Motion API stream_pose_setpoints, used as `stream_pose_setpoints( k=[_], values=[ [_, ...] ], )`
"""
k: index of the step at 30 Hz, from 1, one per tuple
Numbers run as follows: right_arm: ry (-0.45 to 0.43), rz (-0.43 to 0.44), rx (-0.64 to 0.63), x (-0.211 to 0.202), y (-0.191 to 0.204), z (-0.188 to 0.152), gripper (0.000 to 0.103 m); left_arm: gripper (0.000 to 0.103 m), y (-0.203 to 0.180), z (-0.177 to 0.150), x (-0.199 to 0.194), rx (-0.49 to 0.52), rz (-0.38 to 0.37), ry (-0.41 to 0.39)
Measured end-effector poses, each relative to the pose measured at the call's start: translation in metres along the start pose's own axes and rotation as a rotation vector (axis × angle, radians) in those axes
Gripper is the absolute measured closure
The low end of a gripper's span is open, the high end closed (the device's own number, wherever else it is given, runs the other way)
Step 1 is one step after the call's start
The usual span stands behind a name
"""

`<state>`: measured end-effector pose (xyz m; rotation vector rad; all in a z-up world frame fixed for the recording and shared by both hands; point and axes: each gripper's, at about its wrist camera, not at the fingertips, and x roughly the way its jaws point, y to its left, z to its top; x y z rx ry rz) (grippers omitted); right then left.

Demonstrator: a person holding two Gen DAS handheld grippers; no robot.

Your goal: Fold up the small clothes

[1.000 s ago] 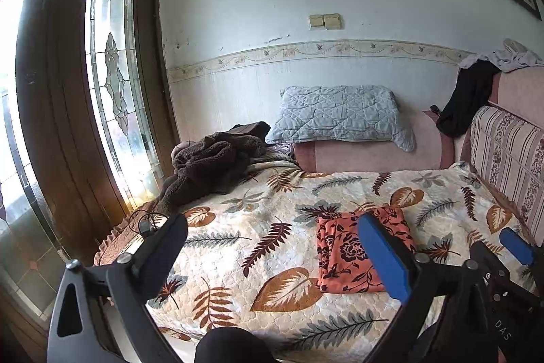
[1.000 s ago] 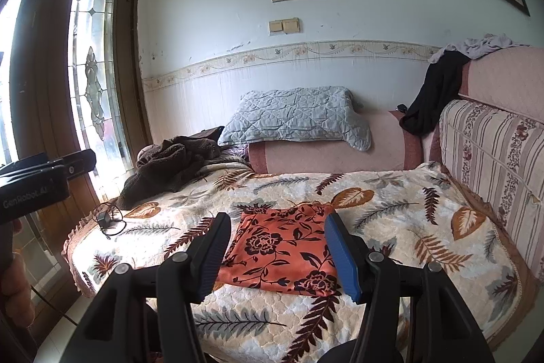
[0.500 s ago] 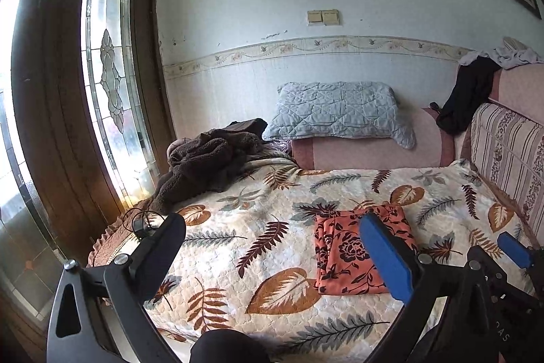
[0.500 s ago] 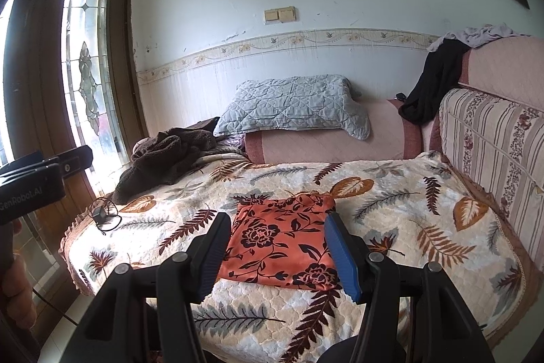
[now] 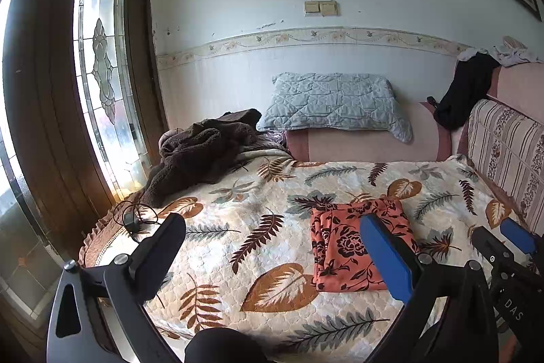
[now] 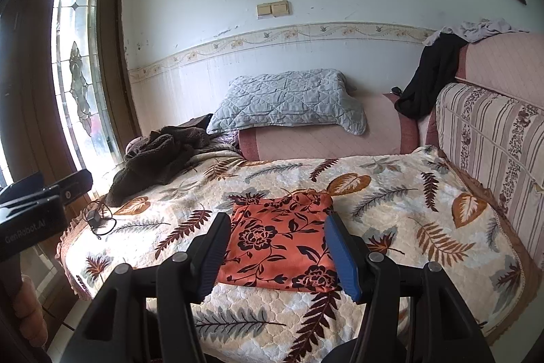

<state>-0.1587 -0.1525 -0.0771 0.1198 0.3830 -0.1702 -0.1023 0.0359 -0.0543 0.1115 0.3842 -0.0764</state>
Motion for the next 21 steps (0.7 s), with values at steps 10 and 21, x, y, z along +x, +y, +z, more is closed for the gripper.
stream_pose_setpoints(
  k=[10,21],
  values=[
    [-0.012,-0.037,-0.053,0.005,0.019,0.015,0.042,0.001,0.020,0.003,0.015,-0.049,-0.029,-0.001],
    [0.057,-0.037,-0.078,0.034,0.029,0.005,0.042,0.001,0.030,-0.003,0.055,-0.066,-0.011,0.087]
  ],
)
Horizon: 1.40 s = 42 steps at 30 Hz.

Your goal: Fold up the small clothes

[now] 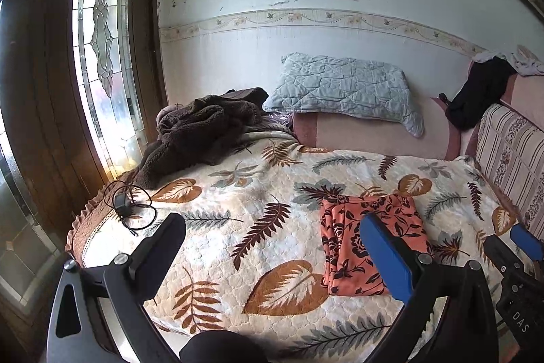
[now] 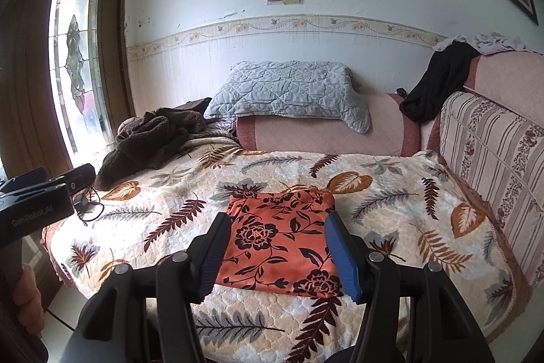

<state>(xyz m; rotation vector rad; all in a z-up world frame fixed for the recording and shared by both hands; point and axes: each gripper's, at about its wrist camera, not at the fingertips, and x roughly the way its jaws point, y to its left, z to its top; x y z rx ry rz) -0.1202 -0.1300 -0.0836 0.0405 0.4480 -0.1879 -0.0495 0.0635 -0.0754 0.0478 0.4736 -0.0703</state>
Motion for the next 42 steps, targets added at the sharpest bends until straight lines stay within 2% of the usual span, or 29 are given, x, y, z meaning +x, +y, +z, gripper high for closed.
stream_pose_setpoints(
  k=[6,24,33,42],
  values=[
    [0.026,0.017,-0.020,0.011,0.008,-0.004,0.042,0.001,0.008,-0.002,0.014,-0.001,0.019,0.028],
    [0.074,0.064,-0.040,0.044,0.026,0.004,0.042,0.001,0.043,0.004,0.038,-0.058,0.105,0.030],
    [0.104,0.088,-0.041,0.051,0.030,-0.005,0.042,0.001,0.053,0.003,0.039,-0.080,0.121,0.036],
    [0.087,0.088,-0.023,0.046,0.023,-0.004,0.042,0.001,0.048,0.007,0.033,-0.082,0.112,0.031]
  ],
)
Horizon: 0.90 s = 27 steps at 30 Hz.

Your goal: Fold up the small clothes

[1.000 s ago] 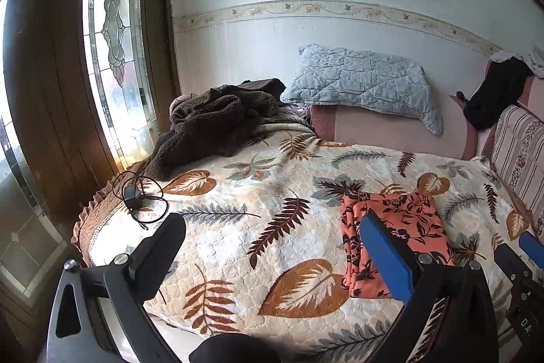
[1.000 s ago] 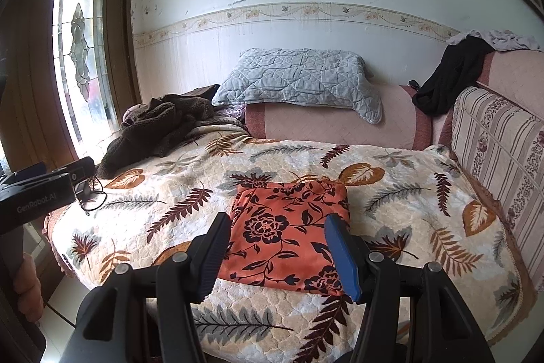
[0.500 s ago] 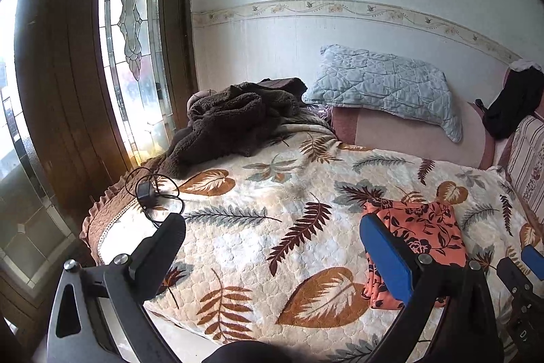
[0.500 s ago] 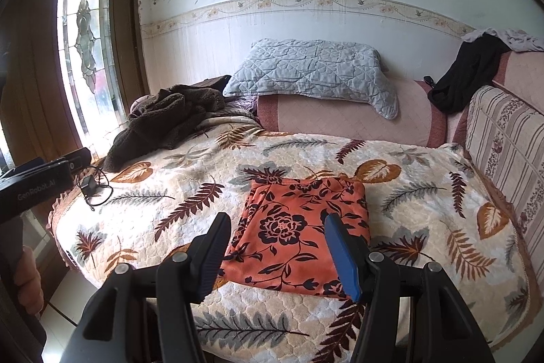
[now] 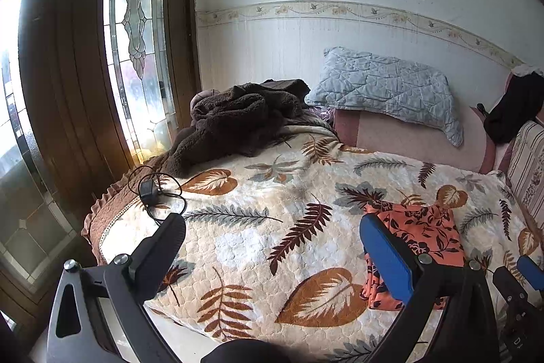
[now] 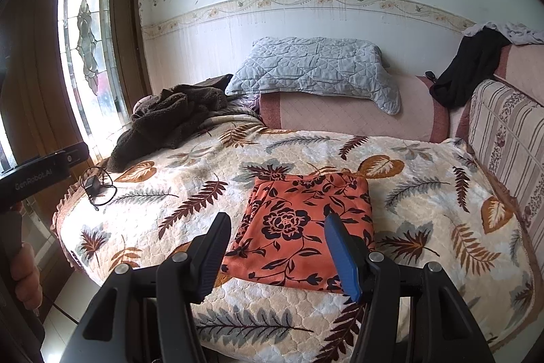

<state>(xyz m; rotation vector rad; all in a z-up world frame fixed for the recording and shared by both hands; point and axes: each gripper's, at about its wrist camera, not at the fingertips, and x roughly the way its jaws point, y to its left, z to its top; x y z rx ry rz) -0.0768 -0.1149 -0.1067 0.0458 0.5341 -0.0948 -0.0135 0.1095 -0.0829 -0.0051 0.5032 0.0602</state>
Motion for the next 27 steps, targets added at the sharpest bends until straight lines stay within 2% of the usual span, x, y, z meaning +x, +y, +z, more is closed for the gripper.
stream_pose_setpoints(
  k=[15,27],
  values=[
    [-0.019,-0.010,0.060,-0.003,-0.015,0.014,0.042,0.001,-0.021,0.013,-0.011,0.029,-0.030,-0.038],
    [-0.056,-0.041,0.054,-0.032,-0.010,0.013,0.042,0.001,-0.019,0.011,-0.039,0.036,-0.073,-0.080]
  ],
)
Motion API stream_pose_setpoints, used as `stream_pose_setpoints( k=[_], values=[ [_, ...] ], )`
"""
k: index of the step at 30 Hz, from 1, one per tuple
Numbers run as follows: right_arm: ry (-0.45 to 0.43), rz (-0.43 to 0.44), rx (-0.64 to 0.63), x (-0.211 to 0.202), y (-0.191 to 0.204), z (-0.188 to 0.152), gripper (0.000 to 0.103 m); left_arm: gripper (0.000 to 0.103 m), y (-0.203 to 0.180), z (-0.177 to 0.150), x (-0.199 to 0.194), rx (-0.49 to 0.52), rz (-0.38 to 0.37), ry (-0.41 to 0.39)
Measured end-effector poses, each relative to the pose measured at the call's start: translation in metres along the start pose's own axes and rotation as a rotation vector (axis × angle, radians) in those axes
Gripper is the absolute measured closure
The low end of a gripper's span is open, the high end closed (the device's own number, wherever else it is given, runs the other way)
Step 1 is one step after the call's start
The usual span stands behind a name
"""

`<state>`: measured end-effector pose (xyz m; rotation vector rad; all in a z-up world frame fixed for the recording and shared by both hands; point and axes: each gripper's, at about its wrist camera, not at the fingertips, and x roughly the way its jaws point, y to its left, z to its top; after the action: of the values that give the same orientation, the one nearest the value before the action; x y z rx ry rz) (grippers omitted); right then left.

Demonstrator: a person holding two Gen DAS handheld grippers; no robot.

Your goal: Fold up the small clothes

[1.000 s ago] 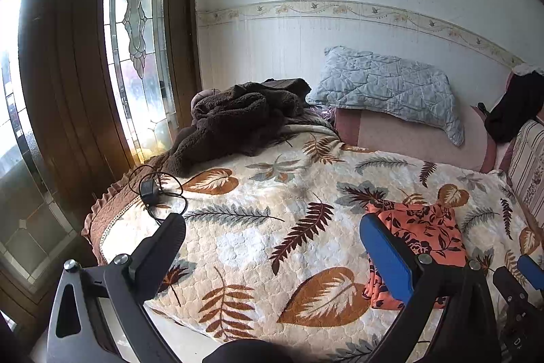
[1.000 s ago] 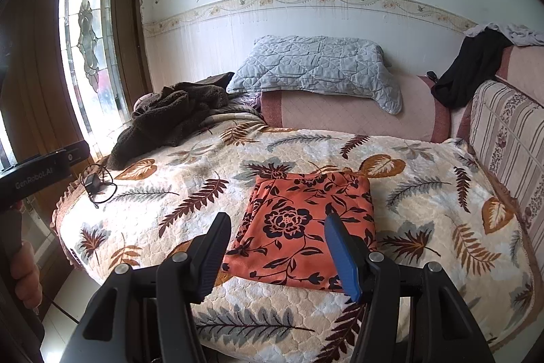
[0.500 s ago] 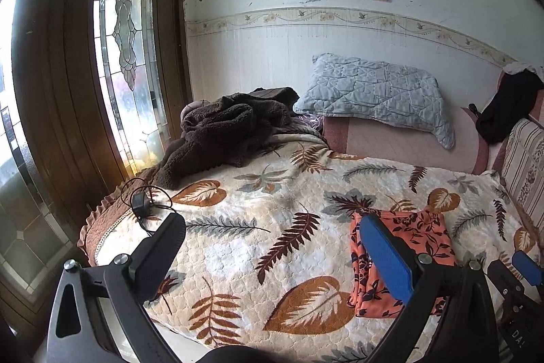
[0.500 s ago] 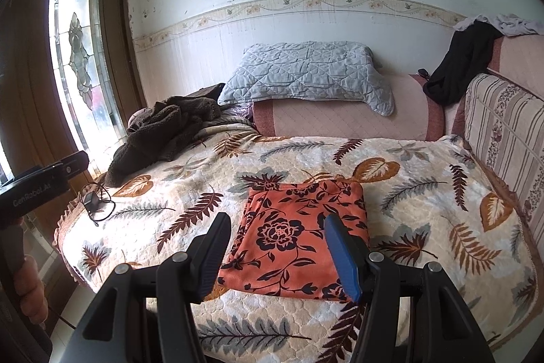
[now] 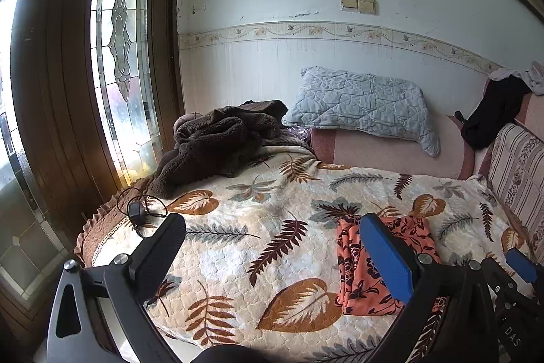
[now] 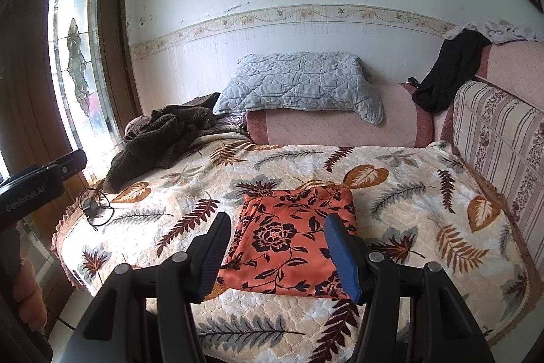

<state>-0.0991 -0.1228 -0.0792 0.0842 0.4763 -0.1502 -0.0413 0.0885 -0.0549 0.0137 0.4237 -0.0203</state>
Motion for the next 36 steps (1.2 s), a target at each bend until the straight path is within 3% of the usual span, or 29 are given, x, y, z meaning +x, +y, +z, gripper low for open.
stream_pose_setpoints(
  k=[12,36],
  values=[
    [0.001,-0.005,-0.010,0.005,0.000,0.006,0.042,0.001,-0.009,0.005,0.009,0.016,-0.011,0.006],
    [0.101,0.035,0.028,0.099,-0.012,0.019,0.042,0.001,-0.021,0.012,0.089,0.015,0.024,0.097]
  ],
)
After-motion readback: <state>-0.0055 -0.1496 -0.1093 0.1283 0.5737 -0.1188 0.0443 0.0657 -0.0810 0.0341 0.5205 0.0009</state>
